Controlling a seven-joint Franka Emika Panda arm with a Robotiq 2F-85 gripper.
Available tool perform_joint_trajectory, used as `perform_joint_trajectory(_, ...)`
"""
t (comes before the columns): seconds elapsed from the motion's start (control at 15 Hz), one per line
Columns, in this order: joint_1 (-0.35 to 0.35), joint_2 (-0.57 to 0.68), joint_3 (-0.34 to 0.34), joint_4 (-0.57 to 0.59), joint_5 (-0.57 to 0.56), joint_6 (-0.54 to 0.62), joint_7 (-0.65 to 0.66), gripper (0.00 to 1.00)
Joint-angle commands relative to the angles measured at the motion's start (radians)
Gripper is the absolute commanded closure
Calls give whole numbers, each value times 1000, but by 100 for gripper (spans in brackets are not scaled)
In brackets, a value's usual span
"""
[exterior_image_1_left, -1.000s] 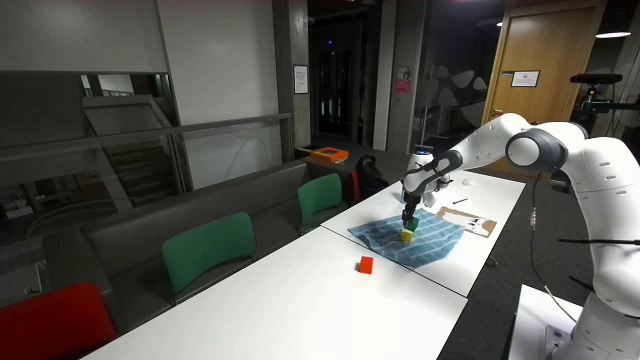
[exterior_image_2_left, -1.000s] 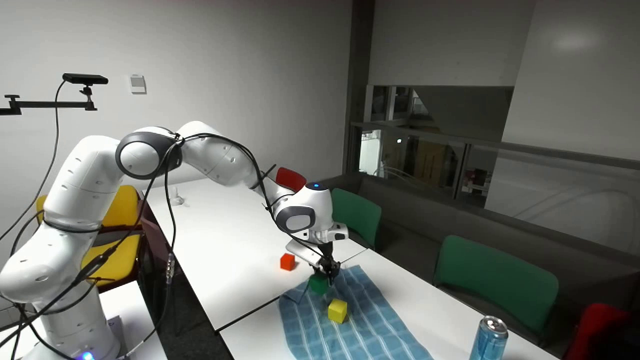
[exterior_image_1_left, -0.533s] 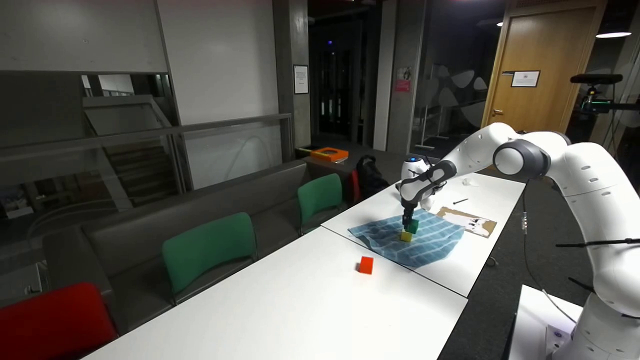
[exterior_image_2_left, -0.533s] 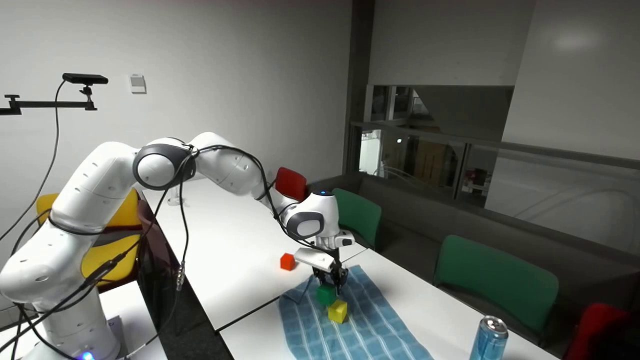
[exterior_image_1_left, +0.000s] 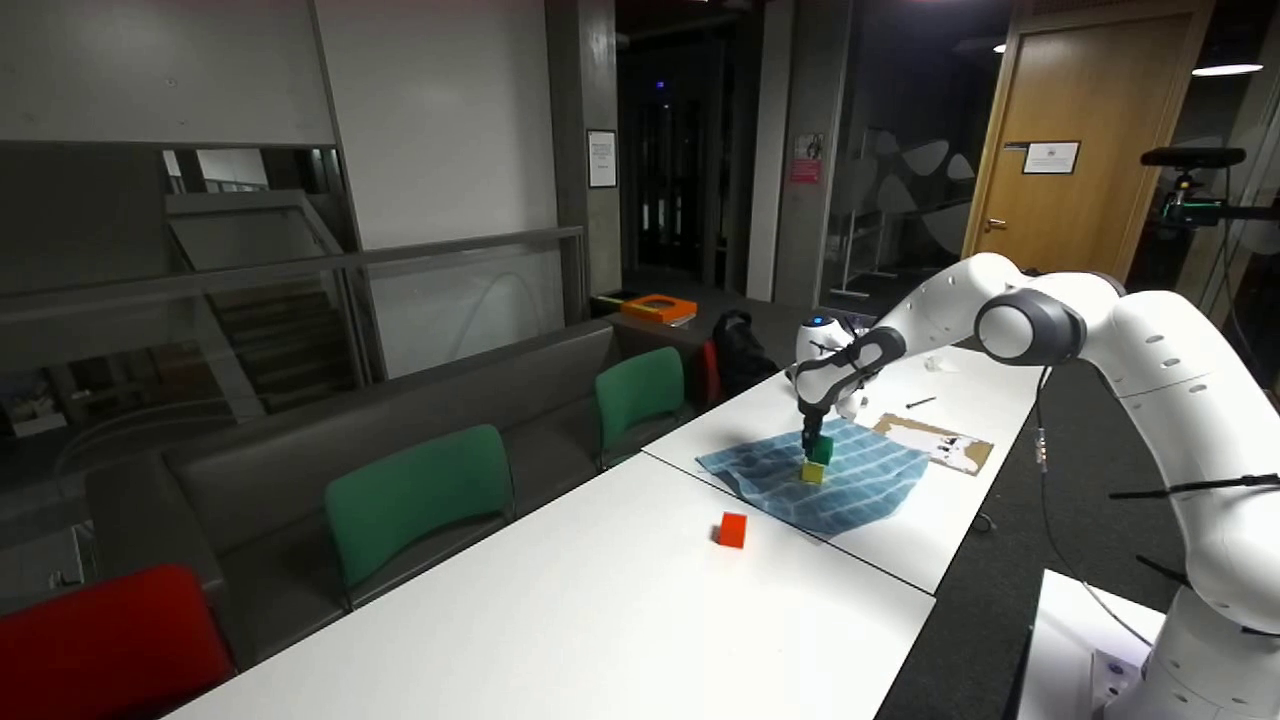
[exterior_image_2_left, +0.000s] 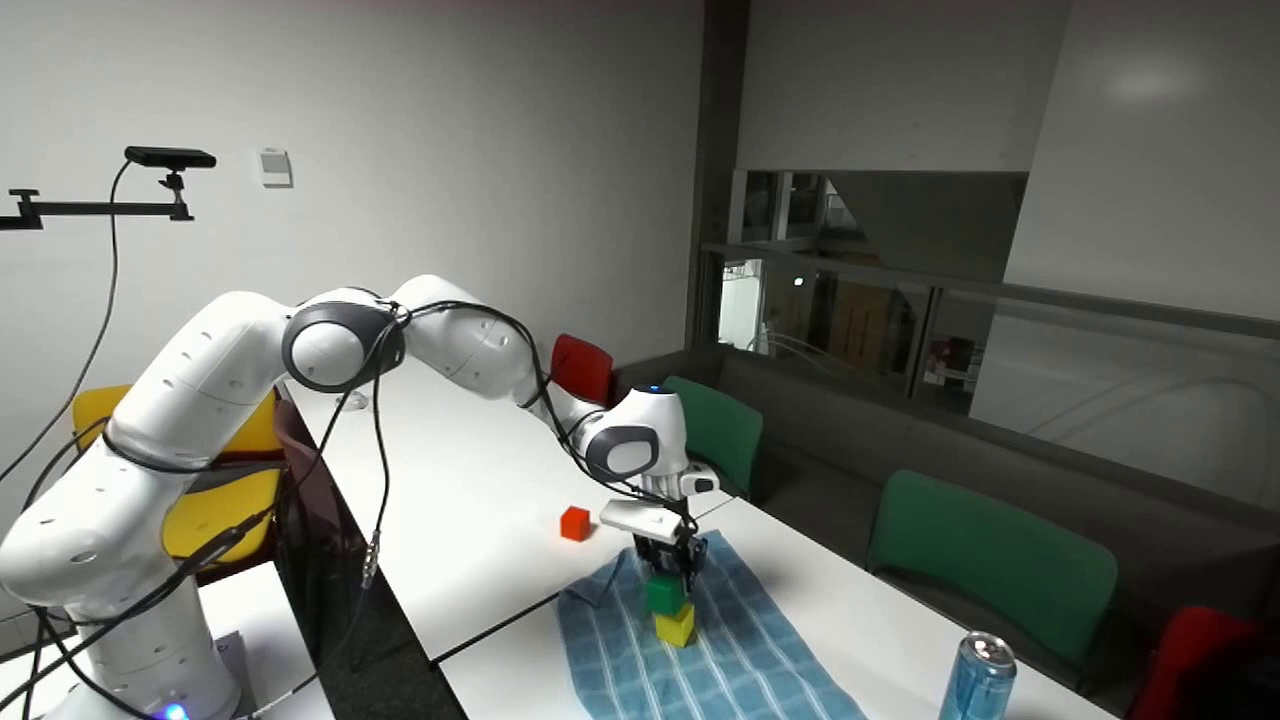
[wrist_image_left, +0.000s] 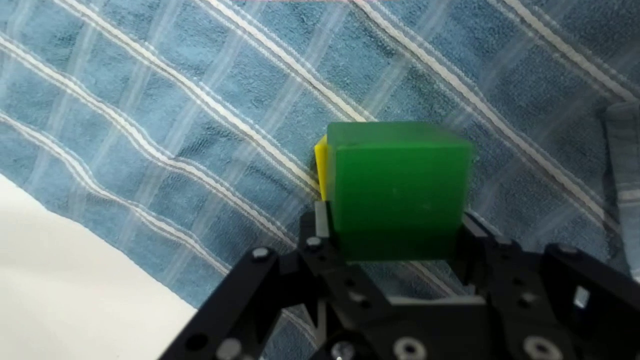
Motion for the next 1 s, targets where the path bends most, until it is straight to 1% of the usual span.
perform_joint_trajectory(0.0, -16, -11, -4, 21, -31, -1, -49, 69)
perform_joint_trajectory(0.13, -20, -18, -5, 17, -39, 16, -76, 69)
perform_joint_trajectory(0.2, -28, -19, 2, 18, -32, 25, -95, 69)
perform_joint_trajectory(0.27, -44, -23, 22, 18, -8, 28, -127, 69)
perform_joint_trajectory(0.33, -16, 1, 0, 26, -14, 10, -63, 69)
perform_joint_trajectory(0.4, -18, 1, 1, 26, -14, 10, -65, 44)
perform_joint_trajectory(0.67, -16, 10, 1, 26, -14, 10, -63, 44)
perform_joint_trajectory(0.73, -16, 10, 2, 26, -14, 10, -63, 69)
perform_joint_trajectory(0.93, -16, 11, 3, 20, -16, 19, -67, 69)
